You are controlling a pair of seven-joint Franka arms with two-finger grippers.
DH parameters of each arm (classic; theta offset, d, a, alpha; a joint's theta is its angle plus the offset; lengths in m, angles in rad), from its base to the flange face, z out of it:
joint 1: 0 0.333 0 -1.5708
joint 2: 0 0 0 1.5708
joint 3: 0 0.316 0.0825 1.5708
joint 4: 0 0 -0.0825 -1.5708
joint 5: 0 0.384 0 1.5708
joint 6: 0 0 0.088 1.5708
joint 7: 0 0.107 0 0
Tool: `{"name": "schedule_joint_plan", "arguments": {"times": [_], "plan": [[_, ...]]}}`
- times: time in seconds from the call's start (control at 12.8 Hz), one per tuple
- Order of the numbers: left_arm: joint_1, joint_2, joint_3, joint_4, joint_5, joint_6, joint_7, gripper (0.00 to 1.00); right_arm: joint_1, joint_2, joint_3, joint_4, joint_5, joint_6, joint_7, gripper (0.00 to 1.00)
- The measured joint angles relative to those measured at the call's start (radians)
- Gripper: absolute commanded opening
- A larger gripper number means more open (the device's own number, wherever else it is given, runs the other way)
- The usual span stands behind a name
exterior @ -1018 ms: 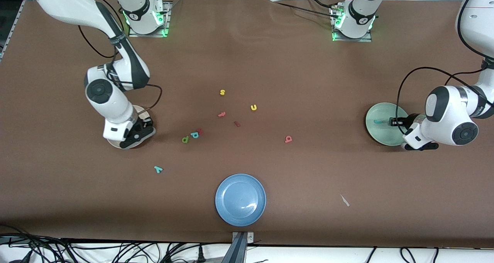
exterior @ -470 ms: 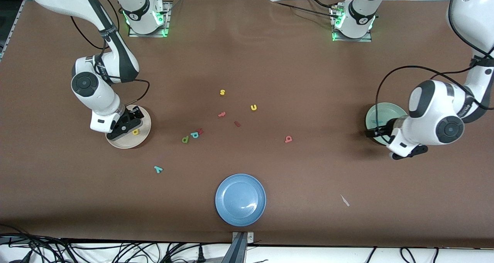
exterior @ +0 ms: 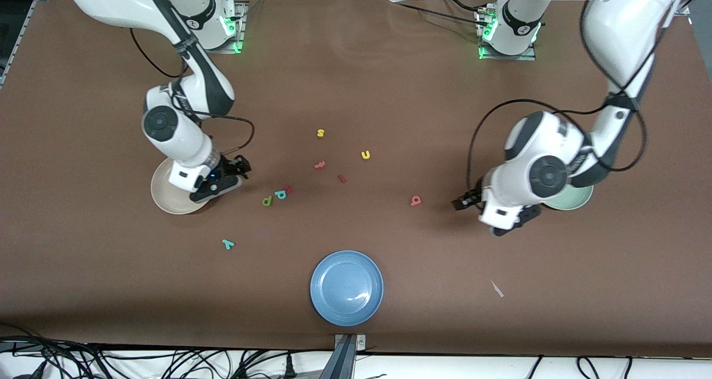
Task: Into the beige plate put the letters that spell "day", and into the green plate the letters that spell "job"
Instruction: 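Reach the left gripper to the pink b while the right gripper reaches 'p', then grasp the pink b with the left gripper while the right gripper grasps 'p'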
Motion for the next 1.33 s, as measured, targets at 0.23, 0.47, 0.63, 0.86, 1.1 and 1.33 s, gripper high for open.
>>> {"name": "schedule_joint_plan", "arguments": {"times": [0.23,0.47,0.63,0.86,1.1,1.33], "plan": [[-0.086,0.077,0.02,0.012,0.0,0.148,-0.051,0.91,0.026,0.098,0.0,0.108,0.003,0.004,0.122,0.87],[-0.212,0.127,0.157,0.018,0.0,0.173,-0.053,0.83,0.046,0.164,0.0,0.181,0.004,0.004,0.261,0.84],[-0.262,0.148,0.199,0.022,0.0,0.181,-0.061,0.76,0.056,0.188,0.0,0.203,0.005,0.003,0.346,0.84],[-0.274,0.152,0.201,0.031,0.0,0.207,-0.083,0.74,0.08,0.216,0.0,0.213,0.005,0.003,0.439,0.81],[-0.287,0.155,0.201,0.034,0.0,0.236,-0.107,0.74,0.085,0.227,-0.001,0.214,0.005,0.004,0.455,0.81],[-0.289,0.168,0.203,0.034,0.0,0.265,-0.11,0.74,0.085,0.227,-0.009,0.22,0.003,0.004,0.448,0.81]]}}
